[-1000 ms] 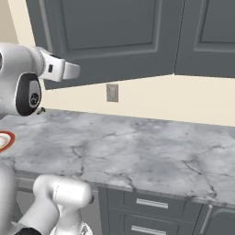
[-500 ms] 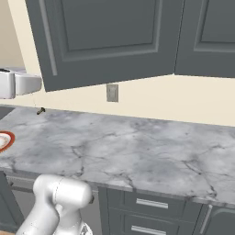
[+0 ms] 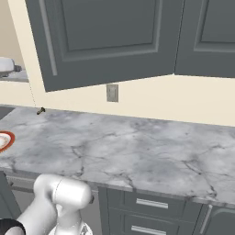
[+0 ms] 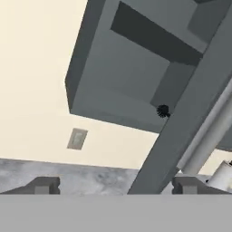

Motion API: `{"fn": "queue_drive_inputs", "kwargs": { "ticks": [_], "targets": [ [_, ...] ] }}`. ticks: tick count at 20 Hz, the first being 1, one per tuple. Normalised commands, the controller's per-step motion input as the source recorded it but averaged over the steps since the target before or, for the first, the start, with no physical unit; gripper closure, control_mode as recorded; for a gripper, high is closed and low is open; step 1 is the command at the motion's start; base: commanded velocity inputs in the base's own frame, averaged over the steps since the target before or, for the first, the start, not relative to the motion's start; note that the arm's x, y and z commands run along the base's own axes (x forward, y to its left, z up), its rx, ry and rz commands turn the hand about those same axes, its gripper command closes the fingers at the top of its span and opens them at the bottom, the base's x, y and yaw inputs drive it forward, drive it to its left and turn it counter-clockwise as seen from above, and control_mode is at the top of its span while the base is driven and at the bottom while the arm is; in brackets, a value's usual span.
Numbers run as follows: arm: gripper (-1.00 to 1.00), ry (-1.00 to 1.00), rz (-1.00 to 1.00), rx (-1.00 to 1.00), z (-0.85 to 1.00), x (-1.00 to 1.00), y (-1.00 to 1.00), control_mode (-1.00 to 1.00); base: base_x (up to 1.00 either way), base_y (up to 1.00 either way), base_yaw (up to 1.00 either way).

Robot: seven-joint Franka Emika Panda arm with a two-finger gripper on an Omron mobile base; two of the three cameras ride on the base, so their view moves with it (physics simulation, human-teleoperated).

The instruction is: Open the cabinet. Pick the dish brush and place it next to the sink. Then close the cabinet.

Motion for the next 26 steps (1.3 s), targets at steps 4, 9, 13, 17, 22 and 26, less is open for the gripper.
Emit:
{"fn": "queue_drive_inputs", "kwargs": {
  "ticks": [4,9,13,17,22,26],
  "targets": [
    [-1.0,0.17,-0.32,-0.28,-0.13,0.92,0.18,-1.0,0.0,0.0,0.0],
    [-1.0,0.21,-0.33,-0.18,-0.17,0.94,-0.05,-1.0,0.0,0.0,0.0],
    [-1.0,0.21,-0.23,-0.02,-0.09,0.57,-0.41,-1.0,0.0,0.0,0.0],
    [-1.0,0.12,-0.14,0.0,0.0,0.08,-0.76,-1.0,0.0,0.0,0.0],
    [-1.0,0.03,-0.09,0.04,0.0,-0.38,-0.93,-1.0,0.0,0.0,0.0],
    [-1.0,0.0,-0.1,0.09,0.0,-1.0,-1.0,-1.0,0.0,0.0,0.0]
  ]
}}
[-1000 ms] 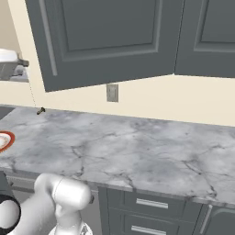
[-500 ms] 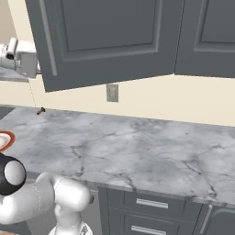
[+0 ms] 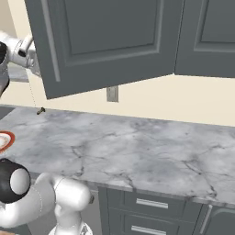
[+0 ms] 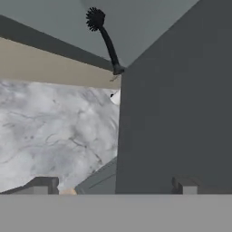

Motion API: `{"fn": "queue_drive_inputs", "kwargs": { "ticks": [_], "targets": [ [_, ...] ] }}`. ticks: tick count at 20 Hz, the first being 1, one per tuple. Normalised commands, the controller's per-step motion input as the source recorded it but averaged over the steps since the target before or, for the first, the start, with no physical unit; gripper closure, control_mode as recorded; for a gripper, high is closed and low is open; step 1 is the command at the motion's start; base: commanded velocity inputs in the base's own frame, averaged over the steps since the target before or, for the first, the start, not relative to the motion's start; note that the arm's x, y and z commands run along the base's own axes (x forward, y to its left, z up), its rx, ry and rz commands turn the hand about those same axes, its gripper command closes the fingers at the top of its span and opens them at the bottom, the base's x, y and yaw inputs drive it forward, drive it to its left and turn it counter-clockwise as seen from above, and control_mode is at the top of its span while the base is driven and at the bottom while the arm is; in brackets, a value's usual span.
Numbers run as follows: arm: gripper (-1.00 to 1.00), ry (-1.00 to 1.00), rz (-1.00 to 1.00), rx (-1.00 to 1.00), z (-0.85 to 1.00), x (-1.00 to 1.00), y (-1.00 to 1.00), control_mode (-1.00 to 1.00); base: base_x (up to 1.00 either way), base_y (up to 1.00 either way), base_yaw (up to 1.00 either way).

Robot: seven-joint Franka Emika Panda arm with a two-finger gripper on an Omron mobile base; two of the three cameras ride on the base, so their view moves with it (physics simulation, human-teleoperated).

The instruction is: Open the cabinet. Pick the dish brush and place it next to the sink. Then close the cabinet.

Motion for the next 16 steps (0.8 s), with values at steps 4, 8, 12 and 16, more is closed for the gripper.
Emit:
{"fn": "queue_drive_inputs", "kwargs": {
  "ticks": [4,8,12,16],
  "targets": [
    [-1.0,-0.04,-0.07,0.1,0.02,-0.73,-1.0,-1.0,0.0,0.0,0.0],
    [-1.0,-0.13,-0.01,0.12,0.1,-0.6,-1.0,-1.0,0.0,0.0,0.0],
    [-1.0,-0.12,0.0,0.13,0.01,-0.54,-1.0,-1.0,0.0,0.0,0.0],
    [-1.0,-0.11,0.0,0.17,0.0,-0.45,-1.0,-1.0,0.0,0.0,0.0]
  ]
}}
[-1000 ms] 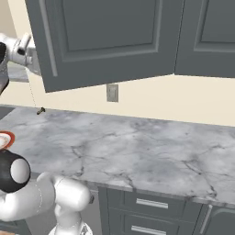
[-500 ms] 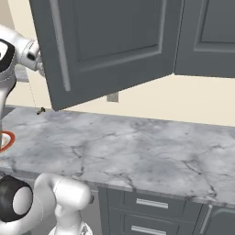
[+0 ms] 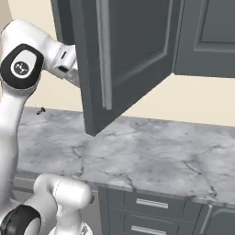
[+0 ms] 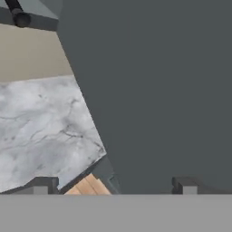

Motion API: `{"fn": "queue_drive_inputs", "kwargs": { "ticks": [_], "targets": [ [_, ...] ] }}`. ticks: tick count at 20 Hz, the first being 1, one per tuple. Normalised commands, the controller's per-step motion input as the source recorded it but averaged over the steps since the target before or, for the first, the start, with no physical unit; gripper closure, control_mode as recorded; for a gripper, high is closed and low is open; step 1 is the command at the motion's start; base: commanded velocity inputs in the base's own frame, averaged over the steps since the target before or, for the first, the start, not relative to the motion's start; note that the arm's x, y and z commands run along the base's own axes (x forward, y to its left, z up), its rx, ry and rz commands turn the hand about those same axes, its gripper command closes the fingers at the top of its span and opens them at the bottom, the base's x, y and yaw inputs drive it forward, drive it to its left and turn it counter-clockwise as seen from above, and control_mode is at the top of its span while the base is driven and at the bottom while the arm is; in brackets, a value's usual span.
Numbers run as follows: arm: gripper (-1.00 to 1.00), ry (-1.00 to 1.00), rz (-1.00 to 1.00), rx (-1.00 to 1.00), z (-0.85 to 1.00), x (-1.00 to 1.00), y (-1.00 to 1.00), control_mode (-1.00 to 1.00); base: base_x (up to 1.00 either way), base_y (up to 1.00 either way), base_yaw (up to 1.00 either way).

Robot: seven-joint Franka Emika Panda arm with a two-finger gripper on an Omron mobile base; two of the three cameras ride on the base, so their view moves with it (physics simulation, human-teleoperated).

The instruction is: Open the cabinet. Pick the dish brush and place it next to the sink. Then close the cabinet.

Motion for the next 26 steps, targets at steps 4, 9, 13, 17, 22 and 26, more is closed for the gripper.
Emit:
{"fn": "queue_drive_inputs", "kwargs": {
  "ticks": [4,9,13,17,22,26],
  "targets": [
    [-1.0,-0.12,0.0,0.19,0.0,-0.33,-1.0,-1.0,0.0,0.0,0.0],
    [-1.0,-0.13,0.06,0.25,0.0,-0.05,-0.44,-1.0,0.0,0.0,0.0],
    [-1.0,-0.11,0.18,0.19,-0.02,0.05,0.62,-1.0,0.0,0.0,0.0],
    [-1.0,-0.12,0.17,0.03,0.0,0.45,1.0,-1.0,0.0,0.0,0.0],
    [-1.0,-0.18,0.23,0.01,0.0,0.92,0.36,-1.0,0.0,0.0,0.0],
    [-1.0,-0.06,0.15,0.0,0.11,1.0,-0.02,-1.0,0.0,0.0,0.0]
  ]
}}
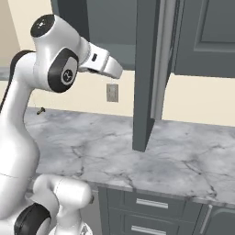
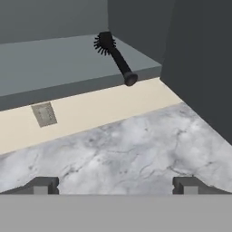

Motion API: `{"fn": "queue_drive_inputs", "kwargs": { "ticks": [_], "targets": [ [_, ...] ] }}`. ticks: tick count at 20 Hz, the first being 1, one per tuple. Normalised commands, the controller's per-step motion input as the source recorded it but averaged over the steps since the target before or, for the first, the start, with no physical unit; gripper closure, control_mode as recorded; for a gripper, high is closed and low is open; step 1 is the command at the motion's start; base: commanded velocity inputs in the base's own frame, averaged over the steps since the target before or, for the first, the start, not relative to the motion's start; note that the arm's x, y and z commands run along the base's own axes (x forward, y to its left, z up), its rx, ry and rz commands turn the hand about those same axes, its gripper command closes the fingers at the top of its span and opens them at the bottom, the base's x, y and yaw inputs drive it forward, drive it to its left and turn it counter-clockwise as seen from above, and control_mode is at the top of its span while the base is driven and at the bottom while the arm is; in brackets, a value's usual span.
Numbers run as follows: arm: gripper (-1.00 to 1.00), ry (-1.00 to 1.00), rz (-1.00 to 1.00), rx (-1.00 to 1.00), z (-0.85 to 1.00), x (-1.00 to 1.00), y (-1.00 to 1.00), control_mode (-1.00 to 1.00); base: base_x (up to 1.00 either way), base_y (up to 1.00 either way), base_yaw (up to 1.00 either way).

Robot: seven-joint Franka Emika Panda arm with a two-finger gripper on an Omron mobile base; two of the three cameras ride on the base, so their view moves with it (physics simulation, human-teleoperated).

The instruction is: Open the cabinet. Pick the dish brush and place it next to the sink. Then close the cabinet.

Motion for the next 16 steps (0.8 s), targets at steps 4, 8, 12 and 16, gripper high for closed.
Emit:
{"fn": "queue_drive_inputs", "kwargs": {
  "ticks": [4,8,12,16],
  "targets": [
    [-1.0,0.0,0.05,-0.01,0.32,0.83,-0.09,-1.0,0.0,0.0,0.0],
    [-1.0,0.0,0.0,-0.01,0.29,0.45,-0.32,-1.0,0.0,0.0,0.0],
    [-1.0,0.0,0.0,0.0,-0.01,0.4,-0.57,-1.0,0.0,0.0,0.0],
    [-1.0,0.01,0.0,-0.02,-0.17,0.54,-0.34,-1.0,0.0,0.0,0.0]
  ]
}}
